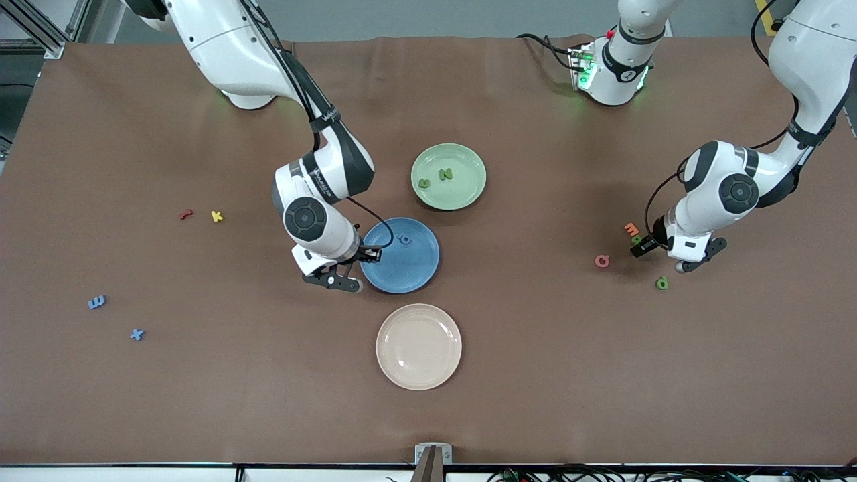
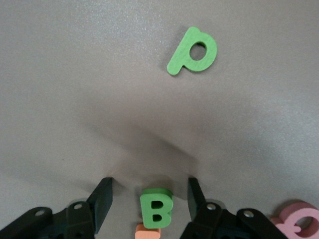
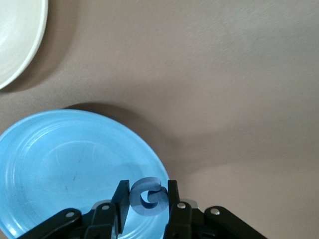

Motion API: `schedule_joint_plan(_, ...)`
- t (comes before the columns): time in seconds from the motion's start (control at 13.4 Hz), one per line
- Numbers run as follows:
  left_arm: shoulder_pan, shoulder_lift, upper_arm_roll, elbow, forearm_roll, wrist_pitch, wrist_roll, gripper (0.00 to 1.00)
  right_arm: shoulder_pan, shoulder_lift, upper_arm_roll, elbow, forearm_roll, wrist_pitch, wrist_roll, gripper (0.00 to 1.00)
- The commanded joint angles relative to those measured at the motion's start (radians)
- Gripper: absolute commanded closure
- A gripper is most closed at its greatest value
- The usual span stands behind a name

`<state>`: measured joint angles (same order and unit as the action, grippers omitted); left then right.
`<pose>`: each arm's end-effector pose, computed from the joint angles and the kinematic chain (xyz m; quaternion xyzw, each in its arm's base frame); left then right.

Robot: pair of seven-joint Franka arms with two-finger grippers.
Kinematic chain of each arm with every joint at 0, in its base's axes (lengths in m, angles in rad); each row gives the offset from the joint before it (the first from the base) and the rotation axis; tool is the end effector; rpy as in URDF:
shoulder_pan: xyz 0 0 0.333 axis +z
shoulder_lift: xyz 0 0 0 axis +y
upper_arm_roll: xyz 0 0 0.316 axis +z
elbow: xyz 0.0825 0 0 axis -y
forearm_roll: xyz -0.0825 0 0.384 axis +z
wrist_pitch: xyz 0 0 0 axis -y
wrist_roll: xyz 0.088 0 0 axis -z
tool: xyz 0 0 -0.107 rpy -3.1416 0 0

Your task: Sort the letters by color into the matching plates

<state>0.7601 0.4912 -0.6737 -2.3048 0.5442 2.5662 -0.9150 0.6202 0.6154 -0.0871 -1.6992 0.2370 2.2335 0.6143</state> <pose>0.5103 0.0167 0.1718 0.9587 0.2825 -0.0321 0.0018 0.5688 0.3503 0.2319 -0.9911 0.1097 0.0672 0.0340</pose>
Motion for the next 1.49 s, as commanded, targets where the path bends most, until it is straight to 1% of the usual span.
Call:
schedule_joint_plan(0.0, 0.004, -0.020, -0.004, -0.037, 0.023, 0.019, -0.028, 0.39, 0.027, 0.030, -0.009, 0.024, 0.028, 0.015, 0.007, 0.86)
schedule_joint_plan(0.07, 0.004, -0.020, -0.004, -0.039, 0.023, 0.017, -0.028, 0.45, 0.035, 0.032, -0.009, 0.024, 0.028, 0.020, 0.007, 0.86)
schedule_joint_plan(0.15, 0.004, -0.019, -0.004, -0.039, 0.025, 0.017, -0.027, 0.54, 0.036, 0.036, -0.009, 0.024, 0.028, 0.021, 0.007, 0.86)
schedule_joint_plan(0.37, 0.004, -0.025, -0.009, -0.038, 0.025, 0.015, -0.024, 0.91, 0.042, 0.040, -0.009, 0.024, 0.028, 0.020, 0.007, 0.84)
schedule_joint_plan(0.45, 0.004, -0.037, -0.010, -0.038, 0.025, 0.015, -0.021, 0.97, 0.043, 0.040, -0.009, 0.024, 0.028, 0.021, 0.007, 0.83)
schedule_joint_plan(0.52, 0.004, -0.051, -0.012, -0.038, 0.025, 0.012, -0.018, 0.99, 0.043, 0.040, -0.009, 0.024, 0.028, 0.020, 0.007, 0.77)
schedule_joint_plan(0.6, 0.004, -0.069, -0.015, -0.036, 0.025, 0.011, -0.018, 0.99, 0.043, 0.040, -0.009, 0.024, 0.028, 0.020, 0.007, 0.65)
schedule_joint_plan(0.67, 0.004, -0.086, -0.027, -0.034, 0.025, 0.009, -0.018, 1.00, 0.043, 0.040, -0.009, 0.024, 0.028, 0.018, 0.007, 0.44)
schedule_joint_plan(0.75, 0.004, -0.100, -0.041, -0.030, 0.025, 0.008, -0.021, 1.00, 0.046, 0.040, -0.009, 0.024, 0.028, 0.018, 0.008, 0.27)
schedule_joint_plan(0.82, 0.004, -0.112, -0.056, -0.027, 0.023, 0.002, -0.027, 1.00, 0.052, 0.038, -0.009, 0.024, 0.028, 0.017, 0.008, 0.01)
schedule_joint_plan(1.04, 0.004, -0.160, -0.142, -0.024, 0.023, -0.038, -0.054, 1.00, 0.047, 0.030, -0.011, 0.024, 0.025, 0.006, -0.004, 0.00)
schedule_joint_plan(1.12, 0.004, -0.167, -0.197, -0.024, 0.023, -0.070, -0.109, 1.00, 0.036, 0.023, -0.011, 0.024, 0.024, 0.003, -0.014, 0.00)
schedule_joint_plan(1.27, 0.002, -0.160, -0.301, -0.024, 0.023, -0.110, -0.239, 1.00, 0.017, -0.006, -0.019, 0.024, 0.016, -0.061, -0.025, 0.00)
schedule_joint_plan(1.42, -0.014, -0.151, -0.389, -0.027, 0.023, -0.133, -0.379, 1.00, -0.035, -0.035, -0.019, 0.015, 0.016, -0.094, -0.111, 0.00)
